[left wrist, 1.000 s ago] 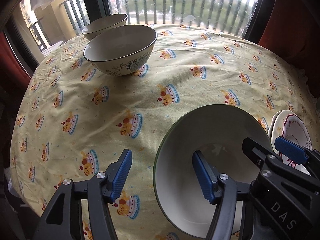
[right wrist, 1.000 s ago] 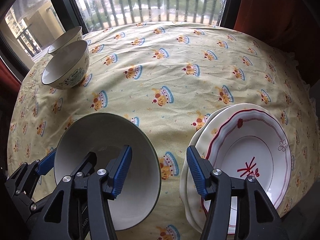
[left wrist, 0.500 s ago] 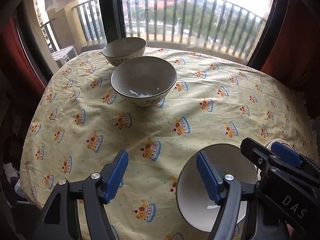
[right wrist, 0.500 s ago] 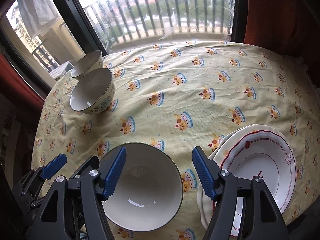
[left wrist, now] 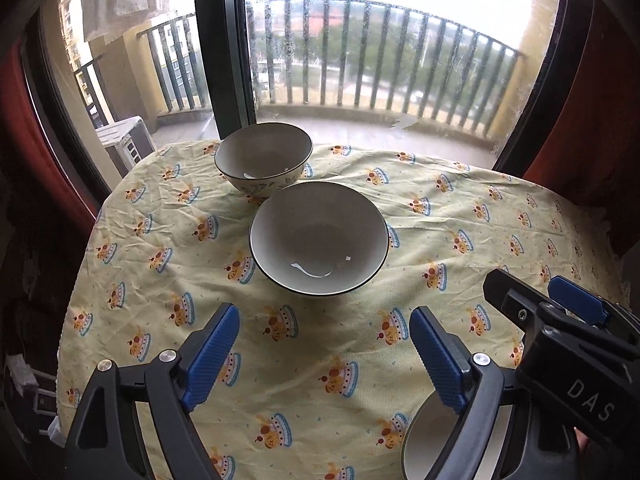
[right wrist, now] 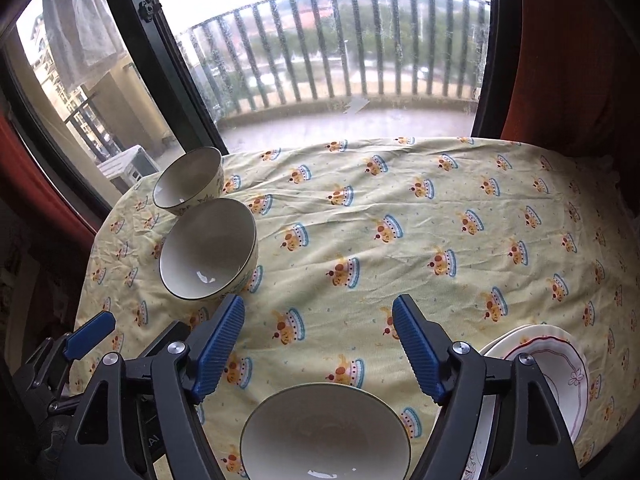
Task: Organize plates and bowls
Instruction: 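Move the left tool to a second white bowl and grasp its rim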
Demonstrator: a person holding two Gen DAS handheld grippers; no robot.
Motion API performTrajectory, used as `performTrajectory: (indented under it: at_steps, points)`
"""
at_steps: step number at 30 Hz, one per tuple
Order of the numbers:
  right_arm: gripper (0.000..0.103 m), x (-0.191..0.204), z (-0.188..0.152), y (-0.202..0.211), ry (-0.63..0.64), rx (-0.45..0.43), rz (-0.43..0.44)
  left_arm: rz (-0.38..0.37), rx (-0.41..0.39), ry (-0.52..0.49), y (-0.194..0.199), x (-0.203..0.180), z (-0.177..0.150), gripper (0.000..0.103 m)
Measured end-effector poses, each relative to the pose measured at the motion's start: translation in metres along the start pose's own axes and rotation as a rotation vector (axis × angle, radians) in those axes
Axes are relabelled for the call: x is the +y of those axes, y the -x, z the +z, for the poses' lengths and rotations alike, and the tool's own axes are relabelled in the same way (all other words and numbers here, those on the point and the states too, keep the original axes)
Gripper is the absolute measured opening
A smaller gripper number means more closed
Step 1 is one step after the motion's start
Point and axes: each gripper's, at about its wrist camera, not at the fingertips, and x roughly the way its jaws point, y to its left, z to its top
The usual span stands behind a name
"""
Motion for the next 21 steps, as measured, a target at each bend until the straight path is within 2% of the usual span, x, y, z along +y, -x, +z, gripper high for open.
performTrajectory:
  at_steps: [5, 17, 21]
  points:
    - [0.096, 0.014, 0.019, -0.012, 0.004, -0.015, -0.056, -0.003, -0.011, 0.002, -0.011, 0.015, 0.018, 0.092]
    - [0.096, 0.045, 0.058, -0.059, -0.02, -0.011, -0.045, -0.025, -0.049, 0.013, -0.056, 0.048, 0.058, 0.089]
    - [0.096, 0.055, 0.066, -0.078, 0.007, -0.032, -0.05, -0.022, -0.031, -0.002, -0.076, 0.052, 0.065, 0.088]
